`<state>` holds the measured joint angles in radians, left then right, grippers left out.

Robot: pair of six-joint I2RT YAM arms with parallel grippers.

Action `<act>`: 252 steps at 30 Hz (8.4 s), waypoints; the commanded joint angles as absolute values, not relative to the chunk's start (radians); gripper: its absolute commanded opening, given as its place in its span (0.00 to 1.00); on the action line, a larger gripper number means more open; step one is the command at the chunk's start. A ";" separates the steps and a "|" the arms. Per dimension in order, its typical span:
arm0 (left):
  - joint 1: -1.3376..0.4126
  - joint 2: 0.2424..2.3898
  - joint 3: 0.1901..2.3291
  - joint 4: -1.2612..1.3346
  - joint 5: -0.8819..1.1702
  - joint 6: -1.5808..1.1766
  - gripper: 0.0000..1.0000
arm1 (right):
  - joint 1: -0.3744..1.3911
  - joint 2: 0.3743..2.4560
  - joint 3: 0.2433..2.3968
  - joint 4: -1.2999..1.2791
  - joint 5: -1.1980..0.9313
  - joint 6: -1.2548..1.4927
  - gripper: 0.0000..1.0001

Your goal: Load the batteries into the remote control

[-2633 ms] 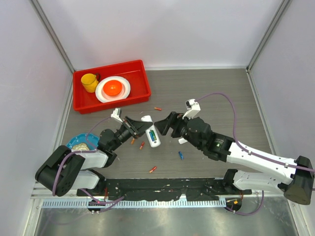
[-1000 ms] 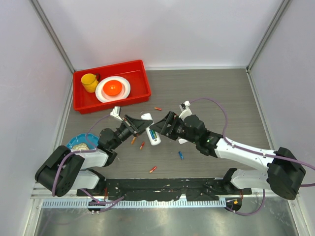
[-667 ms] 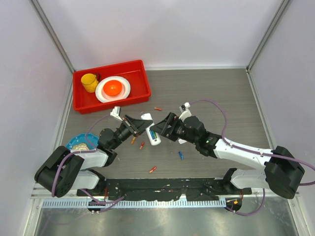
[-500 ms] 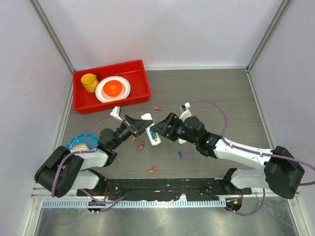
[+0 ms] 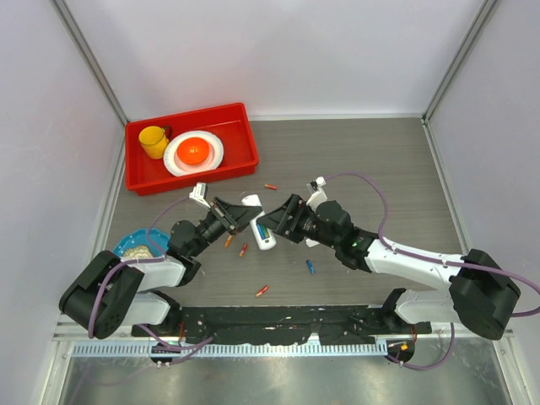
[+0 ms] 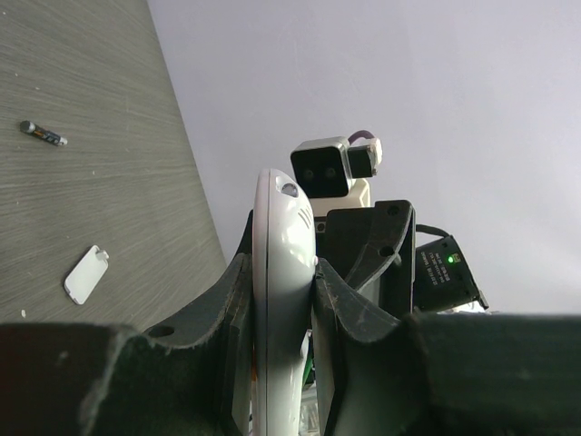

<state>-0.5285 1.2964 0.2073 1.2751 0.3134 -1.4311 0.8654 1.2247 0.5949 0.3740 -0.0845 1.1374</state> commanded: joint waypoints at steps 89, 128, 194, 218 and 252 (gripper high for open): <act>-0.531 1.322 0.268 1.546 0.296 -1.454 0.00 | 0.847 1.232 0.718 0.293 -0.156 1.026 0.83; -0.531 1.256 0.287 1.546 0.295 -1.485 0.00 | 0.792 1.170 0.609 0.394 -0.219 1.005 0.68; -0.531 1.295 0.273 1.546 0.310 -1.491 0.00 | 0.749 1.140 0.626 0.411 -0.327 0.985 0.59; -0.531 1.267 0.308 1.546 0.311 -1.514 0.00 | 0.750 1.215 0.663 0.253 -0.295 0.899 0.41; -0.531 1.226 0.310 1.545 0.287 -1.520 0.00 | 0.790 1.263 0.765 0.044 -0.166 0.819 0.53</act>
<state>-0.5159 1.2591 0.2581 1.1362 0.2317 -1.4845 0.7845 1.2629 0.7830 0.1326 -0.2390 0.8406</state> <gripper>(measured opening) 0.300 0.467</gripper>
